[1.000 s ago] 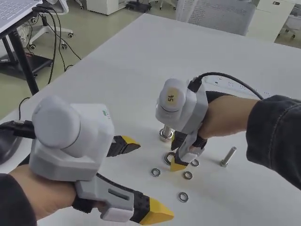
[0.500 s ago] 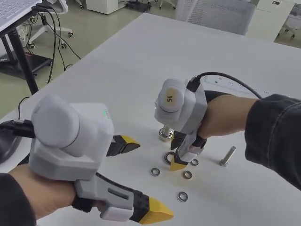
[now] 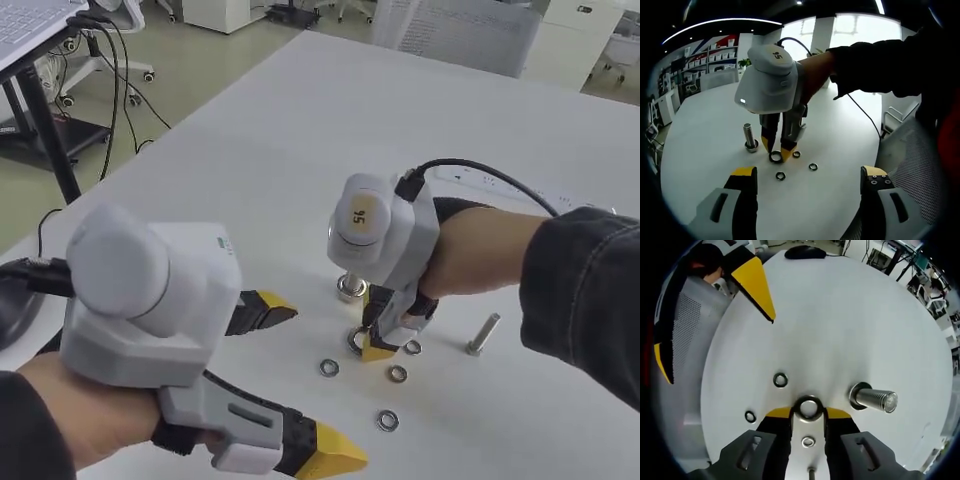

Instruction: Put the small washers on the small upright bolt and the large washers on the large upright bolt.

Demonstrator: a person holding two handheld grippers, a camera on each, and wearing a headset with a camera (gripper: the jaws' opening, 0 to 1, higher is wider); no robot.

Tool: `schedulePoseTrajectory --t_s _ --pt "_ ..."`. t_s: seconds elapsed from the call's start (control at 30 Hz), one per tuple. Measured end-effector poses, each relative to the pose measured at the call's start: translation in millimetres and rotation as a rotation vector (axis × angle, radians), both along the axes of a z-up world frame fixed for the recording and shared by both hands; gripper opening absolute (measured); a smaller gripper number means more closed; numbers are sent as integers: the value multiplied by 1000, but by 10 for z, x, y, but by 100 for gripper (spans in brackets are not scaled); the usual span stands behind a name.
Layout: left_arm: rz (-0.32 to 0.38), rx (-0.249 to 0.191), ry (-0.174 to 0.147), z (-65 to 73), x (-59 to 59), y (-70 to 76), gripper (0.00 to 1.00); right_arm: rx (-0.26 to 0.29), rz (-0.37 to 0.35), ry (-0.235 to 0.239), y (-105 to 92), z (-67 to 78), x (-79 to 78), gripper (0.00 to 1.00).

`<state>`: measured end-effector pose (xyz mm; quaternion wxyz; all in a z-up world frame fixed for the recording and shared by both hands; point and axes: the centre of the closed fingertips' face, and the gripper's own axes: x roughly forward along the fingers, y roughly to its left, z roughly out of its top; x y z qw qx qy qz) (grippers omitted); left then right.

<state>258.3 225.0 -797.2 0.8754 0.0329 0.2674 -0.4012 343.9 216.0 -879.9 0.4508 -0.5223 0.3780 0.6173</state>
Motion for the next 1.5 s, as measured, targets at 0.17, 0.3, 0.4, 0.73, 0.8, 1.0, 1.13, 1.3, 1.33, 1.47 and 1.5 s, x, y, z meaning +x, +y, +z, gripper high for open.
schedulePoseTrajectory --t_s 0.17,0.3,0.4,0.73,0.8,1.0,1.13,1.3,1.33,1.47,1.5 --pt "0 -1 0 -2 1 -2 84 -3 5 -2 2 -8 4 25" --pt "-2 1 0 -9 -2 -5 84 -4 2 5 8 -8 13 24" --pt "0 -2 0 -6 0 -4 84 -11 8 -1 1 -9 20 24" --pt "-2 -1 -2 -1 1 -6 84 -15 4 -9 -6 72 54 24" --pt "-1 -2 -3 3 3 -7 84 -18 2 -7 -18 91 50 24" --pt "-1 -2 -7 14 8 -7 84 -19 7 -13 -43 194 52 24" --pt "-3 0 -8 16 9 -6 84 -16 0 -16 -64 264 72 24" --pt "-3 -1 -11 28 15 -5 84 -16 -5 -25 -114 343 94 24" --pt "-4 -2 -10 29 14 -6 84 -14 -5 -29 -118 355 106 24" --pt "-5 -3 -12 37 20 -9 84 -11 -16 -36 -144 415 131 24" --pt "-5 -2 -13 35 22 -9 84 -11 -16 -36 -150 427 132 24"
